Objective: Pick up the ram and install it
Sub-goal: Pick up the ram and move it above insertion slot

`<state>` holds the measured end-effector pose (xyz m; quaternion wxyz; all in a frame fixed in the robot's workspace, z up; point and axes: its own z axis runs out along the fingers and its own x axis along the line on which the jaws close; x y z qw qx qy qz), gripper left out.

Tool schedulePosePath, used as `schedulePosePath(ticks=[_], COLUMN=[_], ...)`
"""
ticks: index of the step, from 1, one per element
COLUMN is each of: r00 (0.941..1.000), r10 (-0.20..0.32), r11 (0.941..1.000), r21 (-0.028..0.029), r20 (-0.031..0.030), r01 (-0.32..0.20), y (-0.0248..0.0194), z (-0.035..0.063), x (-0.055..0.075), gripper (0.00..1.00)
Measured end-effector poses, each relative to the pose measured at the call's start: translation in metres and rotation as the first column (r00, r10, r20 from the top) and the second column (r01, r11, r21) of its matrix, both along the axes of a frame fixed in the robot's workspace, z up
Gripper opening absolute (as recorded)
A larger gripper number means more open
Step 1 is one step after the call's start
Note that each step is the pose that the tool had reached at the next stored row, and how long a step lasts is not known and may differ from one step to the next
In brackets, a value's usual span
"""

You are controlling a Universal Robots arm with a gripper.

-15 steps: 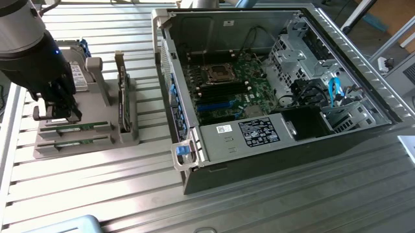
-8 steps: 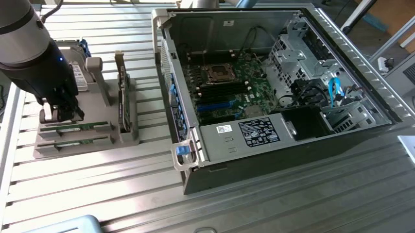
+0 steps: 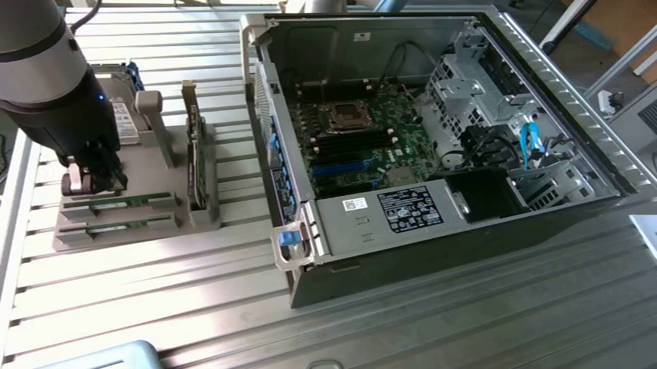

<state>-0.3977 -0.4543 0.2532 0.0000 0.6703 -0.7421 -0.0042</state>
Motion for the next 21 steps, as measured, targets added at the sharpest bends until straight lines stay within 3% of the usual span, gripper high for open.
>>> schedulePosePath(ticks=[1,2,6,9,10,11,12,13,15,18,21], r00=[0.9996,0.9992,0.9992,0.9992,0.9992,0.9992,0.9991,0.9991,0.9990,0.9941,0.9937], r10=[0.000,0.000,0.000,0.000,0.000,0.001,0.003,0.003,0.011,0.100,0.104], r11=[1.0000,1.0000,1.0000,1.0000,1.0000,0.9999,0.9994,0.9992,0.9991,0.9941,0.9936], r21=[0.0000,0.0001,0.0000,0.0000,0.0000,-0.0119,-0.0357,-0.0390,-0.0392,-0.0391,-0.0398], r20=[-0.0270,-0.0396,-0.0398,-0.0399,-0.0399,-0.0402,-0.0423,-0.0423,-0.0422,-0.0424,-0.0424], r01=[0.000,0.000,0.000,0.000,0.000,-0.002,-0.004,-0.005,-0.013,-0.102,-0.105], y=[0.0000,0.0000,0.0000,0.0000,0.0000,0.0000,0.0000,-0.0001,0.0000,0.0000,0.0000], z=[-0.0005,-0.0007,-0.0006,-0.0005,-0.0005,-0.0005,-0.0005,-0.0006,-0.0006,-0.0008,-0.0008], x=[0.0009,0.0012,0.0013,0.0013,0.0013,0.0014,0.0014,0.0013,0.0012,0.0012,0.0011], gripper=[0.11,0.11,0.11,0.30,0.30,0.30,0.30,0.30,0.30,0.30,0.30])
